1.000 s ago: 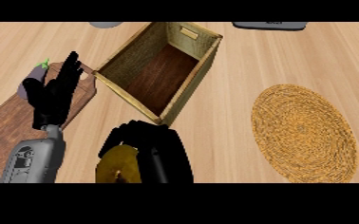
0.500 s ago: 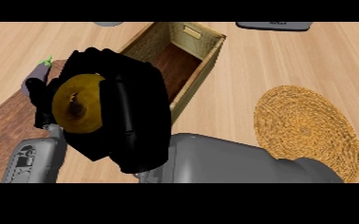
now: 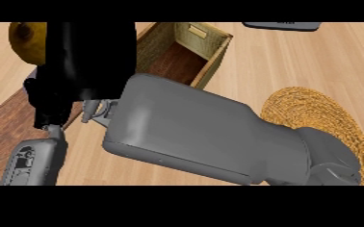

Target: Pick the lemon from the placemat and place it in the basket

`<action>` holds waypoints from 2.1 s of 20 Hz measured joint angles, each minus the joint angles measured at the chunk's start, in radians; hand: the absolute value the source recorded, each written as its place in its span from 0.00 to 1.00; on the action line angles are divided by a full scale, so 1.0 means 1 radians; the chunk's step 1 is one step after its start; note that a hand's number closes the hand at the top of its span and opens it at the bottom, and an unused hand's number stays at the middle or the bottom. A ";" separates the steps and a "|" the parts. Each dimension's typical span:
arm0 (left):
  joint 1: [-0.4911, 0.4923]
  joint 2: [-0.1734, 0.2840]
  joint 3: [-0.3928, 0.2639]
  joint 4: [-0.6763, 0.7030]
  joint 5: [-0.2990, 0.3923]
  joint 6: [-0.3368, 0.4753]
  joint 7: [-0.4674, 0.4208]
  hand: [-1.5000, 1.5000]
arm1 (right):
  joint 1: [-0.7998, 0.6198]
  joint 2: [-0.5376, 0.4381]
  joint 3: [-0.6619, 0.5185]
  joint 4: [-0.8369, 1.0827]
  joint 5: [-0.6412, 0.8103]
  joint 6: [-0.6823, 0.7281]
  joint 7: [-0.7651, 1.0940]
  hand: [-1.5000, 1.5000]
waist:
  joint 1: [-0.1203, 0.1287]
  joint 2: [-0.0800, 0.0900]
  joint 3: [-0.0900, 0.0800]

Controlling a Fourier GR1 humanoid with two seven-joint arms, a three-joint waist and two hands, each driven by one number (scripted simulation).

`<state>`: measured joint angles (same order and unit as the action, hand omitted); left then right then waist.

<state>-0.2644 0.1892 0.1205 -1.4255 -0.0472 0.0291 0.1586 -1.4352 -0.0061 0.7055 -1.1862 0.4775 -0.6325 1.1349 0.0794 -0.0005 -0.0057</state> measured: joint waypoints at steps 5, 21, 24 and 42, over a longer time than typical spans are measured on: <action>-0.011 -0.013 -0.006 0.002 -0.008 0.014 0.002 0.50 | -0.071 0.001 0.013 0.153 -0.094 -0.015 -0.021 1.00 | -0.008 0.006 0.001; 0.002 -0.013 0.008 -0.014 -0.011 0.031 0.005 0.50 | -0.077 0.006 -0.014 0.415 -0.352 -0.081 -0.202 1.00 | -0.035 0.009 0.004; 0.012 -0.003 0.016 -0.019 -0.005 0.023 0.004 0.50 | -0.094 -0.013 0.085 0.462 -0.301 0.003 -0.236 1.00 | -0.040 0.006 0.001; 0.039 -0.010 0.008 -0.058 -0.007 0.023 0.016 0.50 | -0.257 0.004 0.210 0.724 -0.107 0.323 -0.400 1.00 | -0.039 0.008 0.003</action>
<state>-0.2250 0.1790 0.1289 -1.4838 -0.0541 0.0520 0.1749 -1.6927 -0.0025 0.9157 -0.4620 0.3703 -0.3096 0.7346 0.0401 0.0080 -0.0022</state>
